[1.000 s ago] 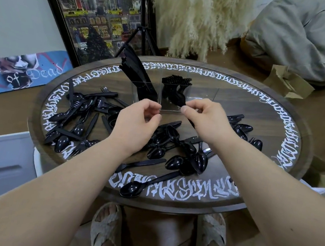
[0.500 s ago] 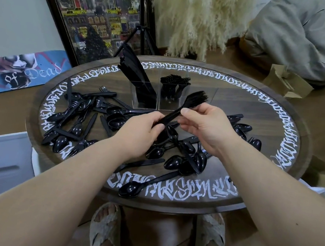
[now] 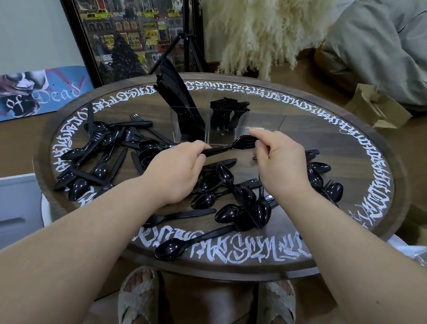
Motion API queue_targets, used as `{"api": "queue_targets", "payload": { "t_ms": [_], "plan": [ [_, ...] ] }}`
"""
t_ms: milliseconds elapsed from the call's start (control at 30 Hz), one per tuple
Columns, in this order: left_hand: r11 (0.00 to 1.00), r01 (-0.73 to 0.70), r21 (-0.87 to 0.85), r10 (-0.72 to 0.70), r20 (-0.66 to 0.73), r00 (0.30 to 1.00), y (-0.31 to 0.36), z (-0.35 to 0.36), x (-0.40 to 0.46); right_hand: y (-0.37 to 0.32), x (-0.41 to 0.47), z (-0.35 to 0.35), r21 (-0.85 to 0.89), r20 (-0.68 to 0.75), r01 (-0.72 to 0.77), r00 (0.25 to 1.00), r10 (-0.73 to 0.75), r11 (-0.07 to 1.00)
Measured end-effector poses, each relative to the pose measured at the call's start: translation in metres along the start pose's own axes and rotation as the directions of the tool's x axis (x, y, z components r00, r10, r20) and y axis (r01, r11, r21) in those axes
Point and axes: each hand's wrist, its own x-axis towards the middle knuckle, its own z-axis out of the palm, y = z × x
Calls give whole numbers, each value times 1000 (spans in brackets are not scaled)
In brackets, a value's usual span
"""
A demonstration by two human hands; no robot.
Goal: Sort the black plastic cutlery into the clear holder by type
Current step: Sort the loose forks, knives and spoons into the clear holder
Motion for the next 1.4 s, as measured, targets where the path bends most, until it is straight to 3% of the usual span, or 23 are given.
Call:
{"api": "queue_targets", "payload": {
  "t_ms": [200, 367, 533, 667, 767, 867, 1033, 1167, 1267, 1400],
  "plan": [
    [998, 46, -44, -49, -69, 996, -5, 2, -1, 3, 2, 5, -150, 82, 110, 992, -99, 982],
    [988, 47, -149, -62, -96, 993, -5, -1, -2, 2, 1, 7, -125, 22, 156, 988, -154, 980],
    [985, 11, -172, -39, -163, 986, 0, -4, -5, 0, 3, 7, -93, 102, 76, 993, -67, 993],
    [982, -1, -191, -39, -205, 978, 0, -4, -4, -4, 4, 2, 198, 91, -168, 984, 153, 966],
    [968, -23, -250, -34, -222, 974, 4, -4, -1, -8, 6, -4, 526, 118, -327, 942, 314, 785],
    [975, -84, -206, 28, -263, 964, 10, -7, 7, -11, 8, -13, 647, 91, -344, 921, 379, 680],
    [997, -71, -1, 67, -309, 949, 15, -7, 28, -11, 17, -38, 509, -226, -176, 917, 328, 843],
    [998, -16, 62, 30, -246, 969, 12, 1, 39, -10, 36, -65, 210, -520, 86, 853, 37, 974],
    [998, 1, 68, 13, -203, 979, 12, 7, 43, -7, 51, -70, -21, -554, 178, 817, -160, 984],
    [994, 10, 109, 12, -201, 979, 13, 10, 44, -6, 70, -64, -181, -506, 283, 794, -336, 942]
  ]
}}
